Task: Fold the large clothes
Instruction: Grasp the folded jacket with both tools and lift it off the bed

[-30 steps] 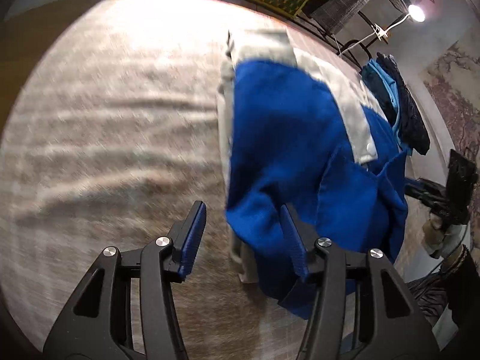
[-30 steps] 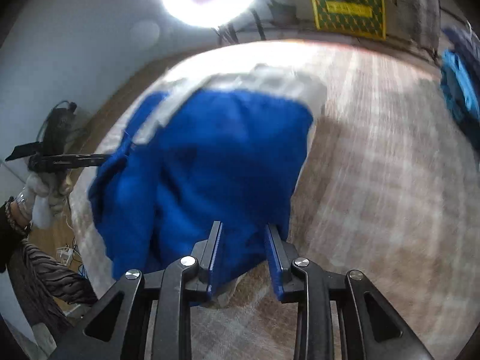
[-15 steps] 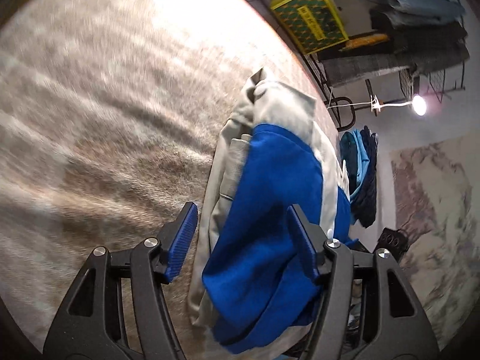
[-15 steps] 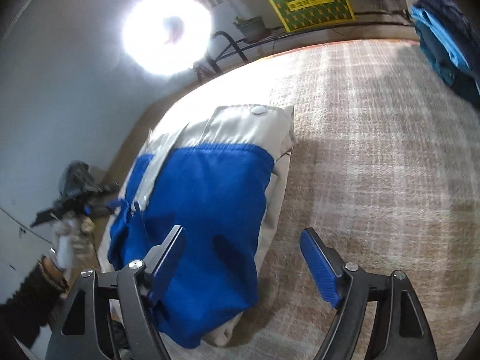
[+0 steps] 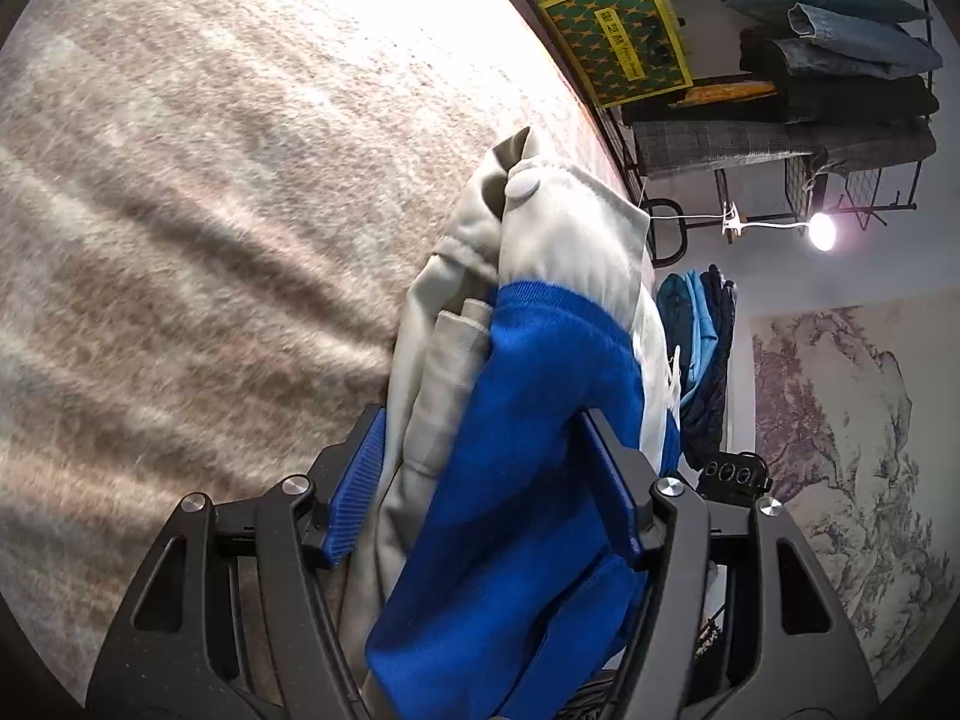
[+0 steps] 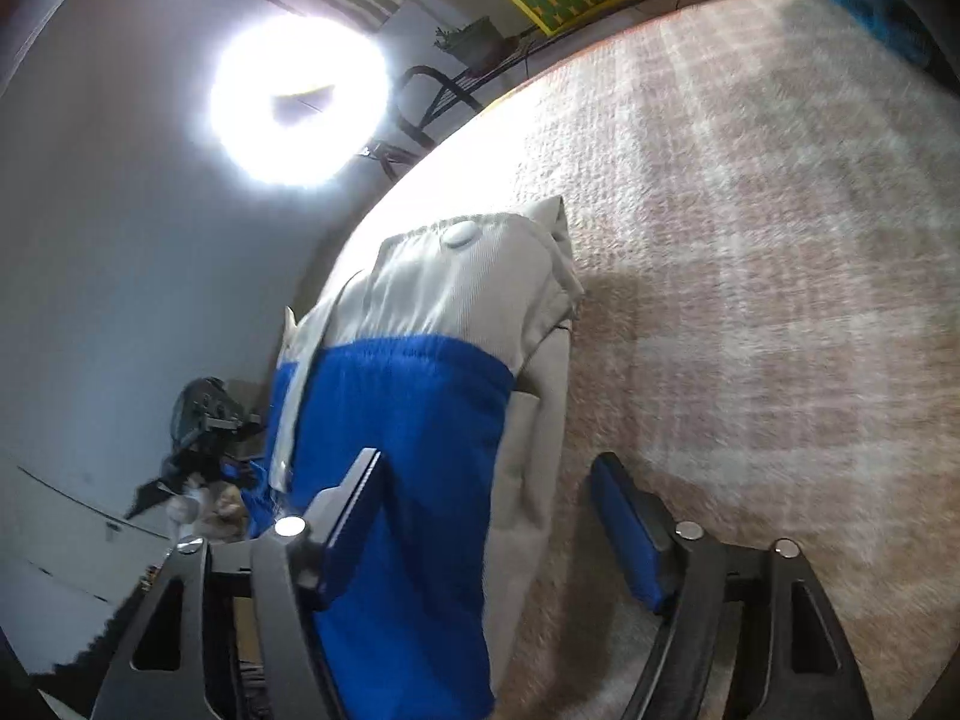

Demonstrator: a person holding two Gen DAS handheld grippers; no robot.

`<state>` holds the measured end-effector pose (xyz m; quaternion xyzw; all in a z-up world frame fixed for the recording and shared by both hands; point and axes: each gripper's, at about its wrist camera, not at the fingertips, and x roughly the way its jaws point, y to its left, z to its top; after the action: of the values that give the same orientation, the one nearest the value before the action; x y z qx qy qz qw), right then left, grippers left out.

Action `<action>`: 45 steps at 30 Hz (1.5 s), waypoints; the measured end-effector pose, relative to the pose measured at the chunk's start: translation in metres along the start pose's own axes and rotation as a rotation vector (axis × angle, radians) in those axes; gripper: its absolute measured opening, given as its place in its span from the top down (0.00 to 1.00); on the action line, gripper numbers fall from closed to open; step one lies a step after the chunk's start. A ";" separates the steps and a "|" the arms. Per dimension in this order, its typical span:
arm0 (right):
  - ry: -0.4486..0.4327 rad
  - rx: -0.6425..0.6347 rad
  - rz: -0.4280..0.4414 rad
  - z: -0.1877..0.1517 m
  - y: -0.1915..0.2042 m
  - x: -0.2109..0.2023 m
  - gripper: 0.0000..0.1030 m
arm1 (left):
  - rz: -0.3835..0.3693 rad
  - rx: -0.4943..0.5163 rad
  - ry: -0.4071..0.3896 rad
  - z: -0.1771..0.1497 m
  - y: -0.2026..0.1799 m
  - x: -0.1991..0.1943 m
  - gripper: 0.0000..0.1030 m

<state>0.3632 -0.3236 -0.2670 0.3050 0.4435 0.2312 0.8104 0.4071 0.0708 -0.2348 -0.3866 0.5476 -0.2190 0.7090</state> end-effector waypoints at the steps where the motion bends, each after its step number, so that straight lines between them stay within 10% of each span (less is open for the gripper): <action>1: -0.003 0.002 0.013 0.001 0.000 0.001 0.34 | 0.000 0.002 0.000 0.001 -0.001 0.002 0.37; 11: 0.015 -0.015 0.036 -0.006 0.019 0.022 0.38 | 0.089 0.092 -0.019 0.002 -0.023 0.015 0.37; 21: 0.002 -0.168 -0.082 -0.015 0.063 0.019 0.62 | 0.177 0.227 -0.041 -0.009 -0.045 0.014 0.53; 26: 0.039 -0.112 -0.061 -0.015 0.052 0.026 0.35 | 0.164 0.196 -0.027 -0.004 -0.035 0.022 0.35; 30: 0.048 -0.091 -0.039 -0.020 0.050 0.031 0.32 | 0.131 0.197 -0.041 -0.006 -0.032 0.024 0.33; 37: 0.028 -0.153 -0.107 -0.019 0.079 0.033 0.69 | 0.171 0.232 -0.078 -0.014 -0.049 0.018 0.61; 45: -0.016 -0.318 -0.239 -0.026 0.133 0.021 0.76 | 0.175 0.331 -0.115 -0.034 -0.081 0.001 0.71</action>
<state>0.3375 -0.2091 -0.1971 0.1202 0.4279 0.1980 0.8737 0.3844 0.0109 -0.1751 -0.2275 0.4943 -0.2210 0.8094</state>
